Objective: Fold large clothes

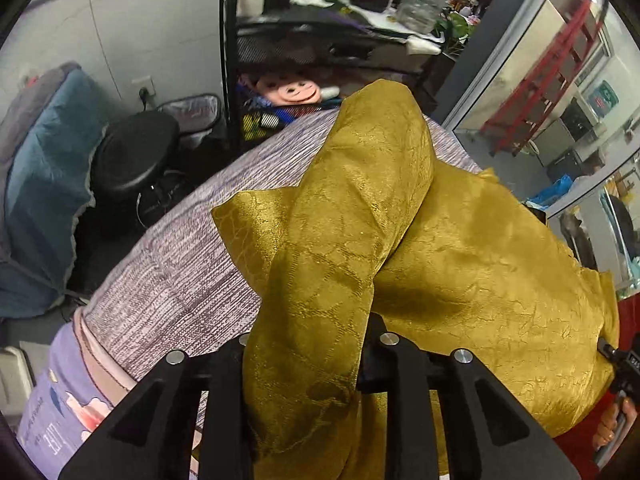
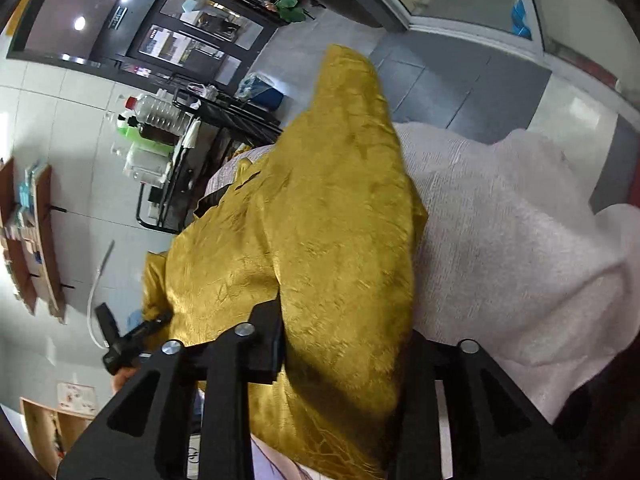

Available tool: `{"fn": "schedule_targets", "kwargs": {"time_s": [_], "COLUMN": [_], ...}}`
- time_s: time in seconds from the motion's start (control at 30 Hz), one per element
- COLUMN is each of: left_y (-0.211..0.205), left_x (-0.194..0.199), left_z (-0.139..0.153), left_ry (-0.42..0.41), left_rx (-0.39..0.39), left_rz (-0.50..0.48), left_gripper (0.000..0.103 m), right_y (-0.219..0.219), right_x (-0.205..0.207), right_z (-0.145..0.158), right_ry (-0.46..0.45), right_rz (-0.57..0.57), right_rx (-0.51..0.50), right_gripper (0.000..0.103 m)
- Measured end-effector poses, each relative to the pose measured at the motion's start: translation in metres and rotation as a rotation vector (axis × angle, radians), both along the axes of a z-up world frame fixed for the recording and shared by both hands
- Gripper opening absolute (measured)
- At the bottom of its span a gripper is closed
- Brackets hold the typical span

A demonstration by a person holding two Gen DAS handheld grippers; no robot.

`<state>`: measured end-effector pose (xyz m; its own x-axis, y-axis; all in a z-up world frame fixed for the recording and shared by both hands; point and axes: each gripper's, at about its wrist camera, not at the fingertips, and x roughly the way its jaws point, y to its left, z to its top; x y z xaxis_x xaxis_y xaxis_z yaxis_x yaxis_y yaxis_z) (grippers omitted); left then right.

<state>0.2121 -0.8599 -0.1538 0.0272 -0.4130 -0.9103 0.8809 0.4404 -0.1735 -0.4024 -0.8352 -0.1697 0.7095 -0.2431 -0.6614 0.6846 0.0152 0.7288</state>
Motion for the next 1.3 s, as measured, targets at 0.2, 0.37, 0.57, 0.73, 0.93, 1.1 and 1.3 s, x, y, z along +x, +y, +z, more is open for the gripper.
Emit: {"fn": "schedule_targets", "kwargs": {"time_s": [0.2,0.37,0.57,0.73,0.93,1.1,1.3], "left_y": [-0.017,-0.005,0.046,0.093,0.113,0.108,0.099], "left_x": [0.032,0.040,0.098,0.106,0.021,-0.069,-0.131], "left_z": [-0.029,-0.010,0.042,0.076,0.079,0.070,0.079], "left_ry": [0.059,-0.074,-0.077,-0.179,-0.364,-0.365,-0.339], "left_rx": [0.053,0.034,-0.045,-0.026,0.076,0.123,0.147], "left_rz": [0.053,0.108,0.312,0.335,0.154,-0.001,-0.060], "left_gripper": [0.047,0.091,0.096,0.096,0.097,0.097,0.097], "right_y": [-0.014,-0.011,0.002,0.030,0.073,0.101,0.132], "right_x": [-0.009,-0.019,-0.052,-0.059,0.003,0.082,0.130], "right_z": [-0.016,-0.011,0.024,0.070,0.110,0.121,0.133], "right_ry": [0.092,0.135,0.189,0.348,0.489,0.570,0.681], "right_rz": [0.046,0.005,-0.130,-0.142,0.024,0.234,0.360], "right_rx": [-0.035,-0.014,-0.039,-0.108,-0.210,-0.232,-0.291], "right_gripper": [0.048,0.063,0.071,0.071,0.088,0.088,0.094]}}
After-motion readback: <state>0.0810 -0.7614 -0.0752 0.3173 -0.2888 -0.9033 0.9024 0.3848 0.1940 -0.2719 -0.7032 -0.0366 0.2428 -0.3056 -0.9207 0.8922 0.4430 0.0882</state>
